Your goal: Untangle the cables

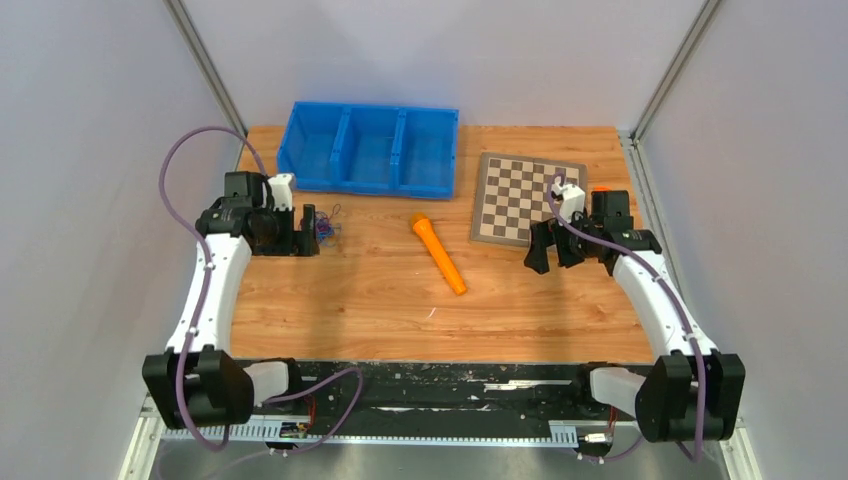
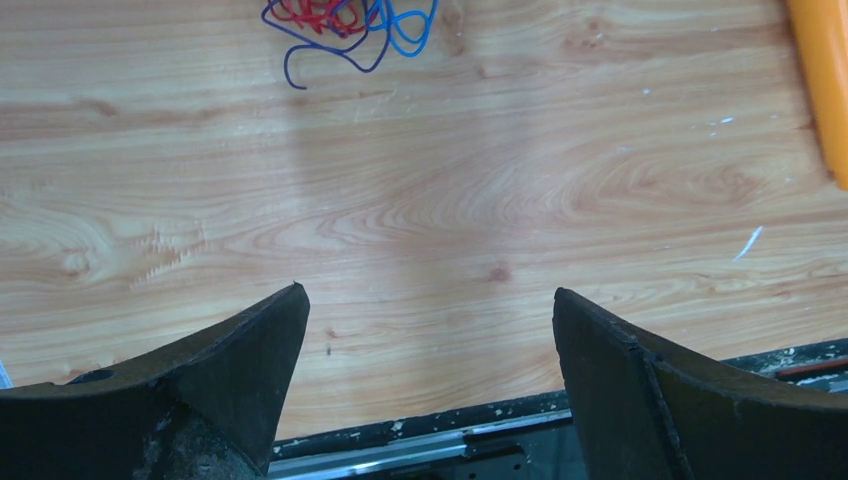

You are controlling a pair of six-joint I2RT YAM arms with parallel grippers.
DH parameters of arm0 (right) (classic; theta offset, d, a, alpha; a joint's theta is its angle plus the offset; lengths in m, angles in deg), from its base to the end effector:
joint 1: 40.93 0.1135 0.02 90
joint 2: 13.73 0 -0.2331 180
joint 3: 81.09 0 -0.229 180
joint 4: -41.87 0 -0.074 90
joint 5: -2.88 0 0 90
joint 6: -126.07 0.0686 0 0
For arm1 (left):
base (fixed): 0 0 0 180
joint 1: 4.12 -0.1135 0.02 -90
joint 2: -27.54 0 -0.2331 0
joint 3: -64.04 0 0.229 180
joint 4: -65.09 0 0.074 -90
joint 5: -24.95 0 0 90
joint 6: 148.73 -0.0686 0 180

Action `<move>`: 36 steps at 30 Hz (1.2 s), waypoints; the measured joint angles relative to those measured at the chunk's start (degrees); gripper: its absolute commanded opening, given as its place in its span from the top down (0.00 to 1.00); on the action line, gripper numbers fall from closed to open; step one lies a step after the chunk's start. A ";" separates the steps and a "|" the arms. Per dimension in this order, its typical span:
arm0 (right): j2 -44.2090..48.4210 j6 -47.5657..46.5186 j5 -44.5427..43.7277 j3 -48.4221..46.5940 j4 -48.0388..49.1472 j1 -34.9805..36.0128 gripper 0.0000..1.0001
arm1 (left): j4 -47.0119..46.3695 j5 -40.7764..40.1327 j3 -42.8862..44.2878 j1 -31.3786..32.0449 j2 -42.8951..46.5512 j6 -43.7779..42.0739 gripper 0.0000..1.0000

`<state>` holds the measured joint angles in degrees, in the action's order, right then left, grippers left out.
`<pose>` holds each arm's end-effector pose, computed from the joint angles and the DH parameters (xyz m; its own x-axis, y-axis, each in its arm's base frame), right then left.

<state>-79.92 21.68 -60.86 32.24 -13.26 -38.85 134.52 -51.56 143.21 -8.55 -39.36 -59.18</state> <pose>0.2320 0.0388 0.2181 -0.7179 -0.2491 -0.6501 -0.4819 0.8517 0.2058 0.2292 0.0017 0.2584 -0.8373 -0.0572 -0.5438 0.0576 0.9798 -0.1917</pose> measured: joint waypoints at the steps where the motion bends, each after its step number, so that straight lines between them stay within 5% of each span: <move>1: -1.22 -0.13 0.02 -0.55 -0.24 0.00 0.00 | -0.04 -0.28 0.22 0.00 -1.68 -0.50 0.00; 32: -21.97 -0.68 4.74 -14.64 1.97 12.37 0.00 | -35.36 -2.69 -5.20 -3.45 -31.93 7.98 0.03; 34: -23.21 -0.46 5.03 -15.47 2.49 13.53 0.00 | -36.89 -2.60 -5.16 -3.45 -32.20 7.87 0.13; 36: -24.00 -0.22 5.29 -16.02 2.93 14.47 0.00 | -37.68 -1.86 -4.66 -3.48 -32.79 7.76 0.34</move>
<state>-103.92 21.46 -55.57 16.22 -10.34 -24.38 96.83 -53.41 138.56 -12.02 -72.14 -51.42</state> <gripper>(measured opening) 0.998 0.898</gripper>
